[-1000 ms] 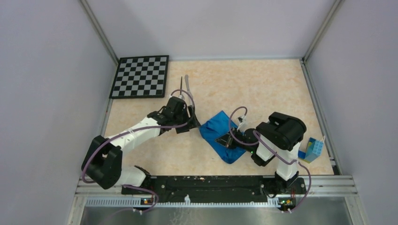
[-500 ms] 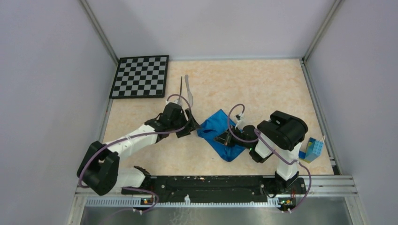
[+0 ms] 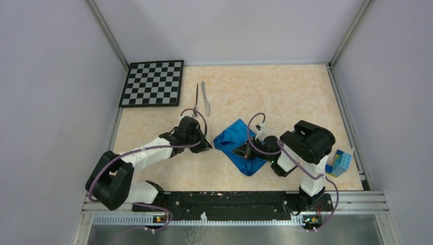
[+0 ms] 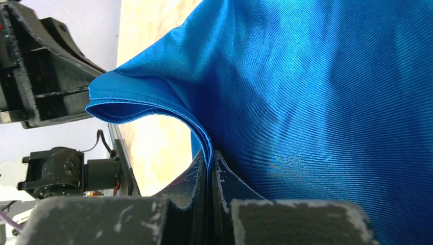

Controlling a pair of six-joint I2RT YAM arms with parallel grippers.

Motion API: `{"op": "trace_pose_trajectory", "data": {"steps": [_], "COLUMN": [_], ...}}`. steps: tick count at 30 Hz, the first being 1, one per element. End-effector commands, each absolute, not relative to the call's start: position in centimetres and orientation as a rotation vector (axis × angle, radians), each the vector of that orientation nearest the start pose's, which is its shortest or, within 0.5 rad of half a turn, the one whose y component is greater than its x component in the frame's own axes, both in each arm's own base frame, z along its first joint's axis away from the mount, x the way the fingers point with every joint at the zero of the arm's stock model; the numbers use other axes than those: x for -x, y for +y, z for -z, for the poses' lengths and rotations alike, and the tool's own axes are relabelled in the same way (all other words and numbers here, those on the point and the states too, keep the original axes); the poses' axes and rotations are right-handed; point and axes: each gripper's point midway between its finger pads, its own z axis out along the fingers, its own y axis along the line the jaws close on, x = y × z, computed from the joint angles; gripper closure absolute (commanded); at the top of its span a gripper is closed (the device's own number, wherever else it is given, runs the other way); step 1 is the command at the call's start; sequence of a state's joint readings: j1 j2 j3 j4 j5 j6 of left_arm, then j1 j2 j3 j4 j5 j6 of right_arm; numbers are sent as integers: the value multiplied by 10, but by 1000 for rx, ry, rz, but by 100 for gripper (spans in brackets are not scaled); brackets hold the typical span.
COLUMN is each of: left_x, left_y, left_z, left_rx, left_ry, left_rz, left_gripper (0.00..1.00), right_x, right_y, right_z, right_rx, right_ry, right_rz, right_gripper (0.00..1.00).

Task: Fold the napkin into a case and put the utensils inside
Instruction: Fold the lower triangle-folded napkin at the center of the board.

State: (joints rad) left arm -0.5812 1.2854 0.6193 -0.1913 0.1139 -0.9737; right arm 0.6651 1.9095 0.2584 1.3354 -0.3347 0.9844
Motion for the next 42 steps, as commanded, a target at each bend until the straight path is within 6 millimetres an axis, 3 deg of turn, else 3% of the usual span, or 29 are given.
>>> {"op": "trace_pose_trajectory", "data": {"steps": [1,15,28,42], "left_x": [-257,-288,-308,-328], "left_y": [-246,-280,-294,-307], "left_z": [-78,-96,-82,-55], "left_rx": [360,276,229,180], "left_ry": [2515,2448,2453,2477], "left_rz": [898,1020,1016,1001], "left_gripper": [79,80,80,81], "right_x": [-234,-235,-245,-252], "right_y": [295,305,297,287], "right_z": [-33,-40,-47,-33], "right_rx": [-28,80,84,67], "right_ry": [2090,2106,2108,2145], "right_rz": [-1375,-1377,-1342,-1308], "right_gripper": [100,100,100,100]}}
